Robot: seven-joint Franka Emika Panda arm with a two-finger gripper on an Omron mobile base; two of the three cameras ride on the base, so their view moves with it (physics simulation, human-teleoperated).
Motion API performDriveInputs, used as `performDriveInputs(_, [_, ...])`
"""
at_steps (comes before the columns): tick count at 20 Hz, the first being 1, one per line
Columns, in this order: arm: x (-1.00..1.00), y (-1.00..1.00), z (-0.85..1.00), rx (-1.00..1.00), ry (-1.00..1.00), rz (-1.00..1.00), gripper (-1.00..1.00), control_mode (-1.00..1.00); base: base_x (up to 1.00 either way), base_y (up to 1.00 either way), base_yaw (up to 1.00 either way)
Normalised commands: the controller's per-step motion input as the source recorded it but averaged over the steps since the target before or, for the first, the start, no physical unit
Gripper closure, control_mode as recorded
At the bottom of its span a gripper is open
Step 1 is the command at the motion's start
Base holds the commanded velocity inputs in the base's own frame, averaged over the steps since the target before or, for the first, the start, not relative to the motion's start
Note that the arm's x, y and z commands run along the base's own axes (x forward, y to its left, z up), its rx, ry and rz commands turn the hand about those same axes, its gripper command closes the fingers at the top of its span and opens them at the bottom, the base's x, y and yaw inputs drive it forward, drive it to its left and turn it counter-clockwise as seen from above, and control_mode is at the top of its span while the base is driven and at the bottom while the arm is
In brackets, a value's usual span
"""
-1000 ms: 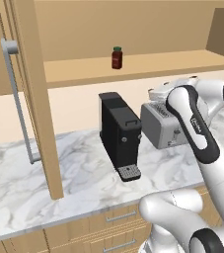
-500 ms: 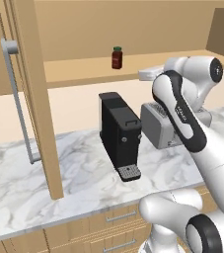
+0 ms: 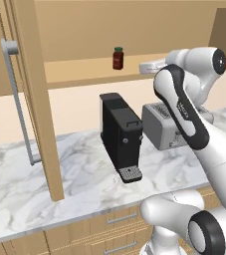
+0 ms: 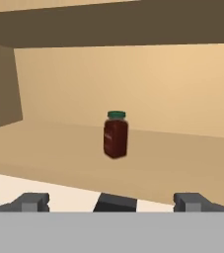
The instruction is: Collect the paprika, mayonnaise, and shaker from the cabinet and place them next to the stove.
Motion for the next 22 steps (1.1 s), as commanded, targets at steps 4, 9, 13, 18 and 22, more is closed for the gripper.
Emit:
performDriveInputs(4, [0.0, 0.0, 0.0, 0.02, 0.0, 0.0, -1.0, -1.0, 0.0, 0.0, 0.0])
performDriveInputs(9, [0.0, 0.0, 0.0, 0.01, 0.0, 0.0, -1.0, -1.0, 0.0, 0.0, 0.0])
performDriveInputs(13, [0.03, 0.0, 0.0, 0.07, 0.0, 0.0, -1.0, -1.0, 0.0, 0.0, 0.0])
performDriveInputs(18, [0.25, 0.14, 0.0, 0.05, 0.0, 0.0, -1.0, -1.0, 0.0, 0.0, 0.0])
performDriveInputs(22, [0.36, 0.1, 0.04, 0.03, 0.0, -0.04, -1.0, -1.0, 0.0, 0.0, 0.0])
